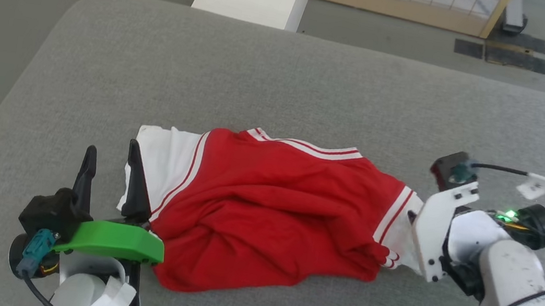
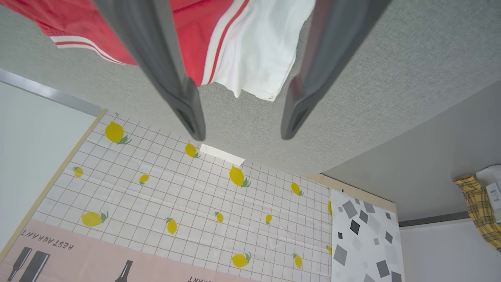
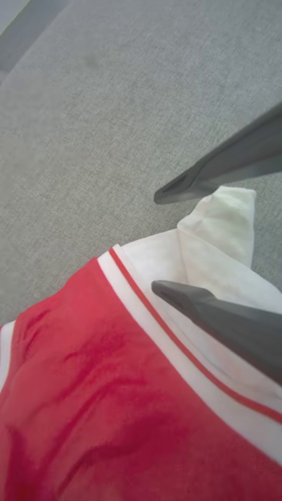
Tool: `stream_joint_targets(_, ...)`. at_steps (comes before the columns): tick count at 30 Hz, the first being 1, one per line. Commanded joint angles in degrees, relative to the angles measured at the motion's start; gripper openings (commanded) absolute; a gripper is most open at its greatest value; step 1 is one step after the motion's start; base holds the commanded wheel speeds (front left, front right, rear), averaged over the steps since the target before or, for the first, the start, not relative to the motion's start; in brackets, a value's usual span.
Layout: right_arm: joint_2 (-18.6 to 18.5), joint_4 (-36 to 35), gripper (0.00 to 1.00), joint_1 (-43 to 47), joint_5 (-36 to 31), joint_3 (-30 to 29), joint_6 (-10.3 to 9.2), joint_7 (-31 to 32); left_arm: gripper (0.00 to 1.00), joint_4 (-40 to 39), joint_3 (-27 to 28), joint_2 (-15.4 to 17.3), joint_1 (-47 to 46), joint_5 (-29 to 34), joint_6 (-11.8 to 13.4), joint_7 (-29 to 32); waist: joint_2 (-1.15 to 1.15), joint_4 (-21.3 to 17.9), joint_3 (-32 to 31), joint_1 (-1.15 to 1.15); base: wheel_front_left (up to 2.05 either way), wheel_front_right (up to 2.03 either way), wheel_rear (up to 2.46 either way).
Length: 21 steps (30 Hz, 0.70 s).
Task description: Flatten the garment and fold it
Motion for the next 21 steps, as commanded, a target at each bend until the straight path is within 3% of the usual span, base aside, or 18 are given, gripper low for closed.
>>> stream_joint_targets(1, -0.7, 2.0, 1.00, -1.0, -0.6, 1.8, -0.09, 0.5, 1.00, 0.0, 0.7, -0.4, 0.6, 1.0, -0.6, -0.2, 0.00, 1.4, 1.6, 0.00, 0.00, 0.00, 0.00)
stream_joint_targets(7, -3.1, 7.9, 1.00, -2.1, 2.5, 8.6, -0.09, 4.7, 1.00, 0.5, 2.1, -1.5, 0.4, 1.8, -1.8, -0.2, 0.00, 2.2, 2.3, 0.00, 0.00, 0.00, 0.00)
stream_joint_targets(8, -3.5, 8.1, 0.65, -2.3, 3.5, 8.8, -0.09, 5.3, 1.00, 0.7, 2.3, -1.6, 0.4, 1.9, -2.0, -0.2, 0.00, 2.1, 2.2, 0.00, 0.00, 0.00, 0.00)
stream_joint_targets(9, -4.2, 7.9, 0.20, -2.5, 4.6, 9.2, -0.09, 5.6, 1.00, 0.8, 2.5, -1.7, 0.4, 2.0, -2.2, -0.2, 0.00, 2.1, 2.1, 0.00, 0.00, 0.00, 0.00)
stream_joint_targets(10, -4.8, 7.6, 0.00, -2.8, 5.6, 9.1, -0.09, 5.4, 1.00, 0.9, 2.7, -1.8, 0.4, 2.0, -2.3, -0.2, 0.00, 2.0, 2.0, 0.00, 0.00, 0.00, 0.00)
stream_joint_targets(15, -9.9, 6.0, 0.00, -4.7, 8.5, 4.7, -0.09, 4.2, 1.00, 1.1, 3.4, -2.0, 0.4, 2.1, -2.7, -0.2, 0.00, 1.5, 1.5, 0.00, 0.00, 0.00, 0.00)
stream_joint_targets(21, -15.0, 7.7, 0.00, -8.0, 5.4, -3.5, -0.09, 1.1, 1.00, 2.3, 3.1, -2.0, -0.4, 2.6, -3.7, -0.2, 0.00, 1.2, 1.7, 0.00, 0.00, 0.00, 0.00)
